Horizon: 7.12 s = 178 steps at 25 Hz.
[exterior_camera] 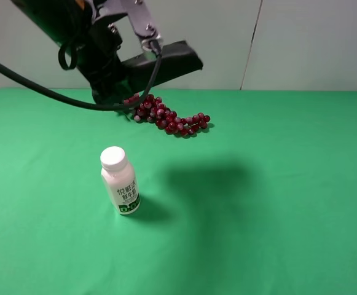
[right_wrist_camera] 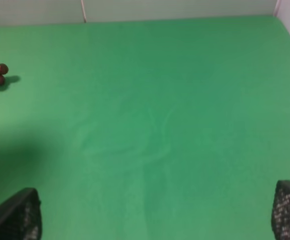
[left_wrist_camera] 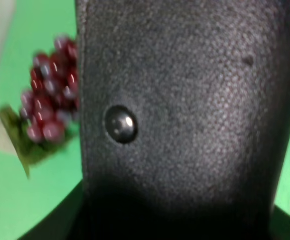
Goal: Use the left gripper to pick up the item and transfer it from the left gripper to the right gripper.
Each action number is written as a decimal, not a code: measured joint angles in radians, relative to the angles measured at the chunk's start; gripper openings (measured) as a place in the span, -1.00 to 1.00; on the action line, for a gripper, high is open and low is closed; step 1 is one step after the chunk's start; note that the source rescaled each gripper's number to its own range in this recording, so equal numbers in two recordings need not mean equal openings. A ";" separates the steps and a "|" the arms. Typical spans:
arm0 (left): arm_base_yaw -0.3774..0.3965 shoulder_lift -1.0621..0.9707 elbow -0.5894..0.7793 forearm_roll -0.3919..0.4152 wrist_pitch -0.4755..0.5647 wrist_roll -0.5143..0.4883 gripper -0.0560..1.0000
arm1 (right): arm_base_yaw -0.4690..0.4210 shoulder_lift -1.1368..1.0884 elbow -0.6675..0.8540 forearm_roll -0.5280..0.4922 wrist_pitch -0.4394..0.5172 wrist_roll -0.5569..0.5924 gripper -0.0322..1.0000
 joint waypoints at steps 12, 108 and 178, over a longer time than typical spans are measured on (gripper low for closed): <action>-0.105 0.000 -0.047 -0.001 0.038 0.098 -0.82 | 0.000 0.213 -0.025 0.193 -0.046 -0.021 1.00; -0.108 -0.002 -0.050 -0.117 0.110 0.322 0.74 | 0.251 1.439 -0.291 1.551 -0.085 -1.154 -0.80; -0.108 -1.617 0.787 0.029 0.492 -0.761 0.78 | 0.251 1.439 -0.291 1.588 -0.166 -1.140 -0.83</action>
